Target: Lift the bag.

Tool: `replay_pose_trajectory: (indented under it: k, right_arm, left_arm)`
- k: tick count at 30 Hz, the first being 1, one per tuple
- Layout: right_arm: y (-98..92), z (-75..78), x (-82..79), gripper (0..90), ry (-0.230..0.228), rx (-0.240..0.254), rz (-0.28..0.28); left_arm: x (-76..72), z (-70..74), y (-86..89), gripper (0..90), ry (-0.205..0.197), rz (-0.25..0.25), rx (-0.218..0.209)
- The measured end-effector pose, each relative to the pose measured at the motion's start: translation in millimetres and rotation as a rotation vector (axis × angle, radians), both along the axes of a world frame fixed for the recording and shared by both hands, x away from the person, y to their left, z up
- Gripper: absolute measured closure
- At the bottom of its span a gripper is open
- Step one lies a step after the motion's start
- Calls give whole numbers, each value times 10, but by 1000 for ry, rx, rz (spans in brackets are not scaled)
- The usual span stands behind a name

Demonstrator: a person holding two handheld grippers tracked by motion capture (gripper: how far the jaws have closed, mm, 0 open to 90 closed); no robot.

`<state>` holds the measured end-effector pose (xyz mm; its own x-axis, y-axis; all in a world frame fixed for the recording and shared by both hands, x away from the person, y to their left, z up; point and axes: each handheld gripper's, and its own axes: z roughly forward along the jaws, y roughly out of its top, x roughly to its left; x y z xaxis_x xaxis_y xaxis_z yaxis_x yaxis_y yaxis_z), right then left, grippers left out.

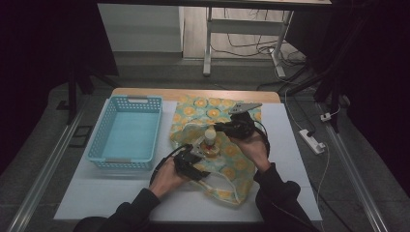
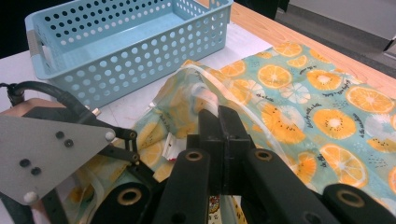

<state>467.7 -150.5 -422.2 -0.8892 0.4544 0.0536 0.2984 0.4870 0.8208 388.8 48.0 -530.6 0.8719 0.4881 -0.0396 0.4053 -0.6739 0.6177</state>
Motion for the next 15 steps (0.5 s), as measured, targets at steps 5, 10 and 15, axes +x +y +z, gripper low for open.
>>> replay_pose_trajectory:
  k: [5,10,15]
  right_arm:
    - [-2,-1,3,900,0,-3,-1]
    - [-4,-1,5,900,1,-1,-1]
    - [0,3,-1,900,1,-4,0]
  left_arm:
    - [0,29,-14,602,16,14,2]
    - [-11,41,-35,757,31,26,5]
    - [-18,33,-38,878,55,43,-13]
